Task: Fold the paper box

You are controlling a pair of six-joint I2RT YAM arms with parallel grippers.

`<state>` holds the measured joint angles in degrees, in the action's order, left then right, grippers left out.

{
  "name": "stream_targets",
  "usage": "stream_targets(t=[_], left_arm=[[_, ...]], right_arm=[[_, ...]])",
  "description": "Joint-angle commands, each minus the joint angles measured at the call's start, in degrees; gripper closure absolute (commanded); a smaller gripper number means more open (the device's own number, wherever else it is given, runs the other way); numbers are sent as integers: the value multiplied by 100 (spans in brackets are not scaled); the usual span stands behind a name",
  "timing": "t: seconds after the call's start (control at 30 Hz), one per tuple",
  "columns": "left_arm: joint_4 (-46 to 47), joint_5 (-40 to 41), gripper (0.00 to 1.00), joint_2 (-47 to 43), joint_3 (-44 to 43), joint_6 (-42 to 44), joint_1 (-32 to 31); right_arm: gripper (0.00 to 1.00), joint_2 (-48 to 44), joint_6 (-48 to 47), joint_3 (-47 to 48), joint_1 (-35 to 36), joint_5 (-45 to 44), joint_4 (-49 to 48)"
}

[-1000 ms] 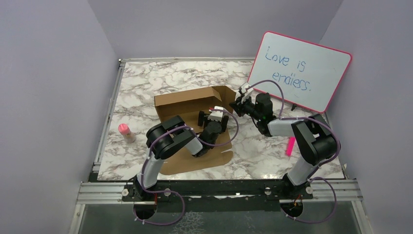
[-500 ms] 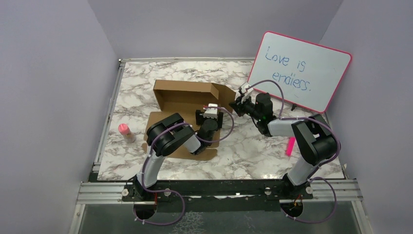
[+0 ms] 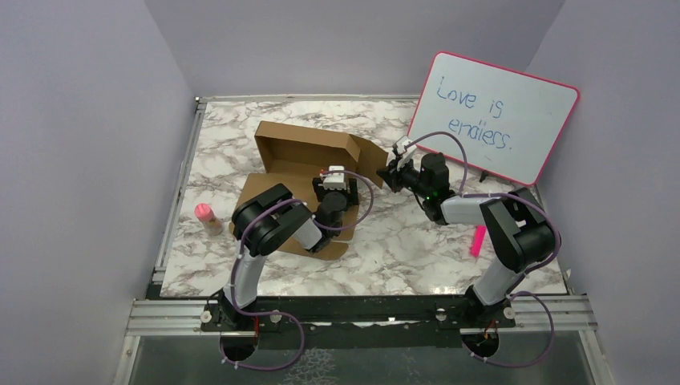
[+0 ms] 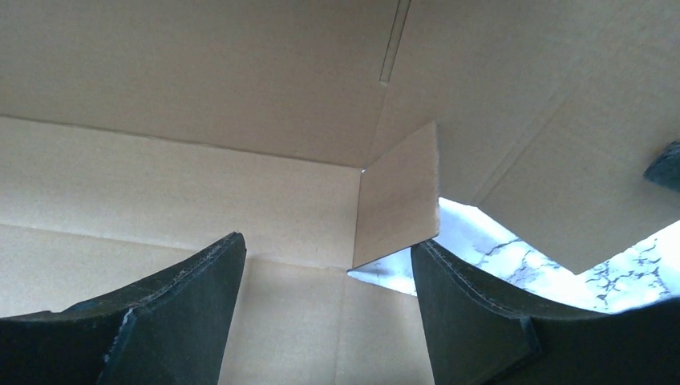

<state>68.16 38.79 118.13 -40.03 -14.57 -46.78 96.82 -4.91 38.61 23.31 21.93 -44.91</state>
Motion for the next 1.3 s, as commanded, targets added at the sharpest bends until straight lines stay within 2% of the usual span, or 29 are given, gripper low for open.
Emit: stream_targets(t=[0.0, 0.2, 0.33, 0.77, 0.97, 1.27], left_arm=[[421, -341, 24, -257, 74, -111, 92], [423, -691, 28, -246, 240, -337, 300], [422, -942, 34, -238, 364, -554, 457], [426, -1434, 38, -129, 469, -875, 727], [425, -1622, 44, -18, 479, -1008, 762], [423, -1774, 48, 116, 496, -1133, 765]], right_arm=[[99, -106, -72, 3, 52, 194, -9], [99, -125, -72, 17, 90, 135, 30], [98, -149, -67, 7, 123, 20, 36], [95, -207, 16, 9, 249, -79, 83], [95, -233, 294, -6, 367, 100, 88], [92, -295, 894, -150, 781, -420, 90]])
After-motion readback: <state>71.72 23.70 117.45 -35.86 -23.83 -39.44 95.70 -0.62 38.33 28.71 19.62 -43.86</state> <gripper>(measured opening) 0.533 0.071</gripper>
